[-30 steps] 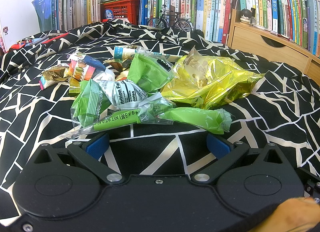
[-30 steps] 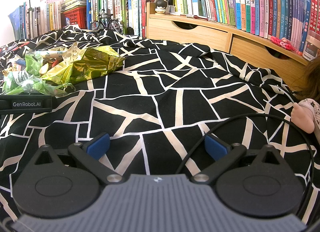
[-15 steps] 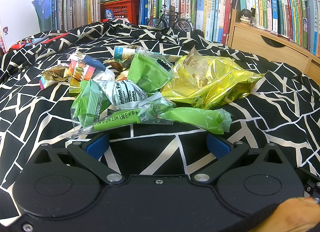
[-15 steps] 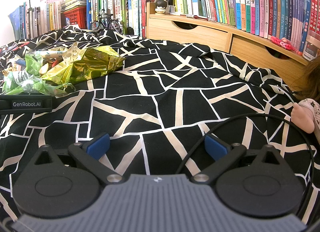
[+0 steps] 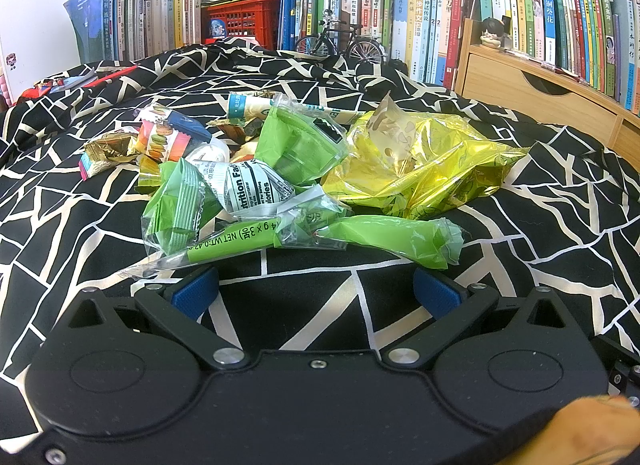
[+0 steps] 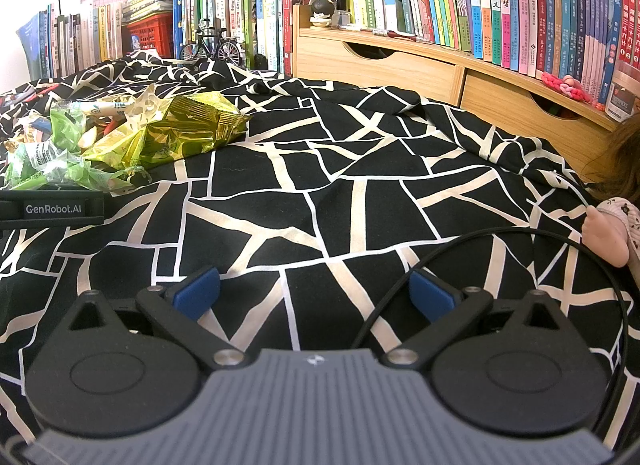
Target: Collect trash
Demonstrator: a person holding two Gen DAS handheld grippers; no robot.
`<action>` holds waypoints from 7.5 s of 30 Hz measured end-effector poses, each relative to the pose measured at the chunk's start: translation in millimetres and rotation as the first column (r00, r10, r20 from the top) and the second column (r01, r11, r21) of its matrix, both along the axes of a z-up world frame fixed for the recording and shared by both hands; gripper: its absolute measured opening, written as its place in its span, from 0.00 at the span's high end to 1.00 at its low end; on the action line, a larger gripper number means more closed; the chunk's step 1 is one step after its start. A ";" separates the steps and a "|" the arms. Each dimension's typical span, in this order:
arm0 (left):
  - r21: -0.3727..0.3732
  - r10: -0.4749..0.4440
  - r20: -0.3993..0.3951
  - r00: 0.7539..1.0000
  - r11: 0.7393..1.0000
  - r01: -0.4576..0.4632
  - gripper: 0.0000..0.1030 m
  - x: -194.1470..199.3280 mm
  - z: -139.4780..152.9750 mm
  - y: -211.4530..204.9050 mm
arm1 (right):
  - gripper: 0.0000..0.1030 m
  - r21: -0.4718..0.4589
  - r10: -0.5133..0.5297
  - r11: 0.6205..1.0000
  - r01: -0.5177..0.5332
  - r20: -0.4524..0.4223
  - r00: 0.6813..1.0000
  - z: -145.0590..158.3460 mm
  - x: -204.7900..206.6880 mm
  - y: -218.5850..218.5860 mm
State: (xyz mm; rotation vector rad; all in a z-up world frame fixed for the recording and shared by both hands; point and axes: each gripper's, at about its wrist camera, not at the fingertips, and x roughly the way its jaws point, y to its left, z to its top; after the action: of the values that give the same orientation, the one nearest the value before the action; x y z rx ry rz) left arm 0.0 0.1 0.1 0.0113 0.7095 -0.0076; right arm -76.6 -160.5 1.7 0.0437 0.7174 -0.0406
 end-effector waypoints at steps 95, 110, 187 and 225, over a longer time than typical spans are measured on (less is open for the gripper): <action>0.054 -0.525 -0.173 0.833 0.840 0.540 0.15 160.6 21.7 257.3 | 0.09 -0.030 0.096 0.994 -0.102 -0.166 0.982 48.3 131.0 266.3; 0.032 -0.562 -0.124 0.818 0.821 0.569 0.56 147.9 29.2 258.2 | 0.35 -0.054 -0.001 0.999 -0.006 -0.115 0.993 55.8 116.4 270.5; 0.055 0.280 -0.158 0.947 0.960 -0.274 0.39 12.7 40.0 530.8 | 0.35 0.110 0.746 0.658 -0.745 0.037 0.665 90.4 116.2 528.3; -0.023 0.528 -0.134 0.838 0.844 -0.536 0.38 -43.7 57.7 567.8 | 0.05 0.149 0.863 0.502 -0.852 -0.032 0.503 74.7 116.2 587.9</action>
State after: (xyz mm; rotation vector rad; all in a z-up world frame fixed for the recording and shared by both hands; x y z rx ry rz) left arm -43.7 567.9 57.7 -0.2487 0.8171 0.5132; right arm 39.6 427.4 76.4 -0.2218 0.7785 0.9984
